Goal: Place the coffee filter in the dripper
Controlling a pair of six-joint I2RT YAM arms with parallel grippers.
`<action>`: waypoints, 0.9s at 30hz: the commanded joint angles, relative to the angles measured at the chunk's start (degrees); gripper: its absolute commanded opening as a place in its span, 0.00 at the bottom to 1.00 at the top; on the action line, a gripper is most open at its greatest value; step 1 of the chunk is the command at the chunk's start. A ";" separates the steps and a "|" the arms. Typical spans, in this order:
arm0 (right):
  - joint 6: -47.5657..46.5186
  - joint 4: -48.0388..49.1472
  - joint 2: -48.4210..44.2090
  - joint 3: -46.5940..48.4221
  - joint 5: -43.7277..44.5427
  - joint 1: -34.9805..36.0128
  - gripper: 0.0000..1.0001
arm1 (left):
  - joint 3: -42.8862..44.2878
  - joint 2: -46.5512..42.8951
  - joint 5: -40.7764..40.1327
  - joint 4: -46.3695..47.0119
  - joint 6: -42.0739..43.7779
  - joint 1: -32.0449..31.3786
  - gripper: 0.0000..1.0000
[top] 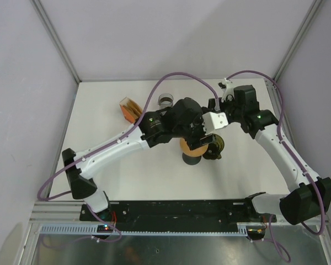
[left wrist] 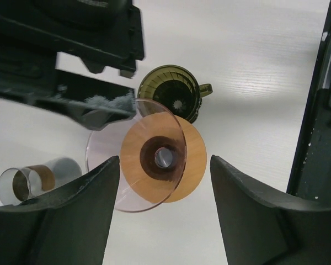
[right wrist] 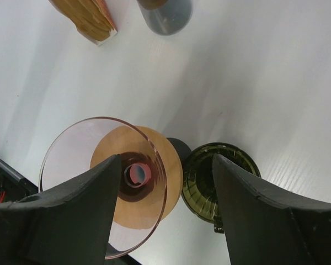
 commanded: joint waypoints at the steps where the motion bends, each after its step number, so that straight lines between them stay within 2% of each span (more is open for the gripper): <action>1: 0.74 -2.71 -1.25 0.34 0.85 0.48 0.70 | 3.33 -3.85 -4.29 -0.37 -7.31 1.98 0.72; 3: 0.65 -3.39 -1.36 0.30 1.25 0.75 0.68 | 3.77 -4.07 -4.00 -0.19 -11.72 5.29 0.72; 8: 1.17 -2.56 -2.17 -1.25 1.13 1.20 0.61 | 2.40 -3.53 3.71 -0.03 -24.78 16.35 0.68; 10: 1.22 -2.67 -2.23 -1.64 1.17 1.30 0.59 | 0.96 -3.50 4.66 0.05 -27.25 18.36 0.67; 15: 1.31 -3.24 -2.61 -2.01 1.50 1.56 0.54 | -2.88 -3.15 8.39 0.13 -29.57 19.31 0.67; 22: 1.30 -3.51 -2.27 -2.94 3.04 3.43 0.48 | -3.78 -1.57 12.87 0.12 -29.90 19.35 0.66; 27: 1.32 -4.01 -2.98 -2.99 8.45 6.38 0.47 | -7.19 -0.80 14.21 0.12 -30.73 19.32 0.61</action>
